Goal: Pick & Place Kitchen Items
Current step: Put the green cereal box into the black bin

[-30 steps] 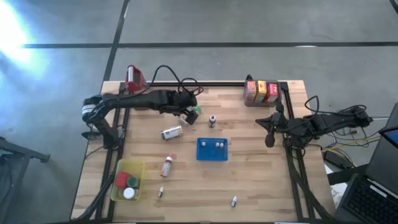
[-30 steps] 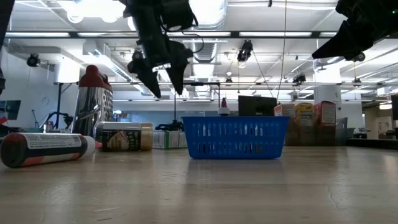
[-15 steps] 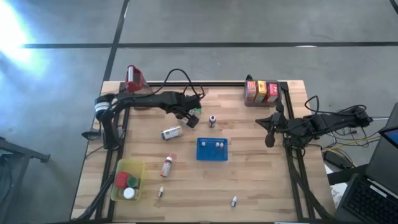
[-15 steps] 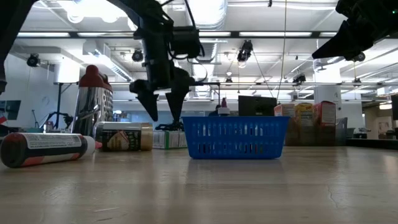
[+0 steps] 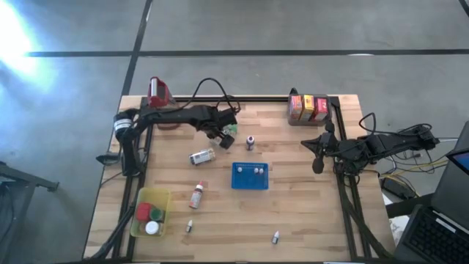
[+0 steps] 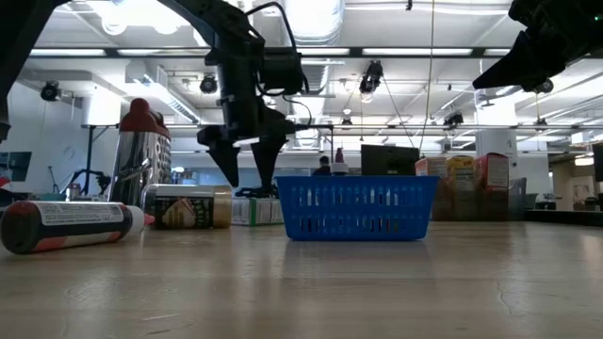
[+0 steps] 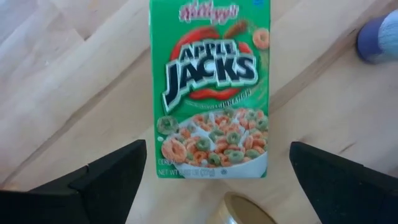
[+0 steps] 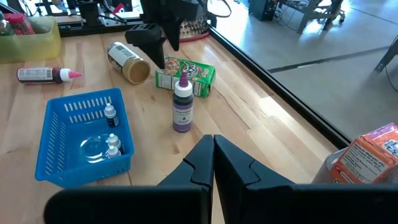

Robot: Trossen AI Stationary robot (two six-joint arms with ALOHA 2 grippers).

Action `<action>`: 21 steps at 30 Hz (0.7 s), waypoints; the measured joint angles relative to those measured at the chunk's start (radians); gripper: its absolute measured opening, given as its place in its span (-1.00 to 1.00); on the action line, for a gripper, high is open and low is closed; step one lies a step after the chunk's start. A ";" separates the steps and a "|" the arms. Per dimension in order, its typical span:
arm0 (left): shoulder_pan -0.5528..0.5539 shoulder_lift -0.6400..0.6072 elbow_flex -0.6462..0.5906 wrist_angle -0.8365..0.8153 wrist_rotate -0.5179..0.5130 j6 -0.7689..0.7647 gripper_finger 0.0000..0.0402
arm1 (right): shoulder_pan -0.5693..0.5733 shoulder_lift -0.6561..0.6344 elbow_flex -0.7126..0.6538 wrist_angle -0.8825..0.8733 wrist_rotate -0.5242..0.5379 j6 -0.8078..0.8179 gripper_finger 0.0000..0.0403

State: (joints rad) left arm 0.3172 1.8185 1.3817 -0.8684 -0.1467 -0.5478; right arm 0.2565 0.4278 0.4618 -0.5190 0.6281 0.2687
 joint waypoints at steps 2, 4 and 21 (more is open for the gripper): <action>0.002 0.001 0.003 0.002 0.003 0.015 0.99 | 0.000 0.000 0.000 0.000 0.000 0.000 -0.96; 0.002 0.010 0.015 -0.003 0.007 0.042 0.99 | 0.000 0.000 0.000 0.000 0.000 0.000 -0.96; 0.067 0.208 0.300 -0.232 0.033 0.093 0.99 | 0.000 0.000 0.000 0.000 0.000 0.000 -0.96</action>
State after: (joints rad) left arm 0.3840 2.0263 1.6821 -1.1002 -0.1138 -0.4552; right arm 0.2565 0.4279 0.4618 -0.5191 0.6281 0.2687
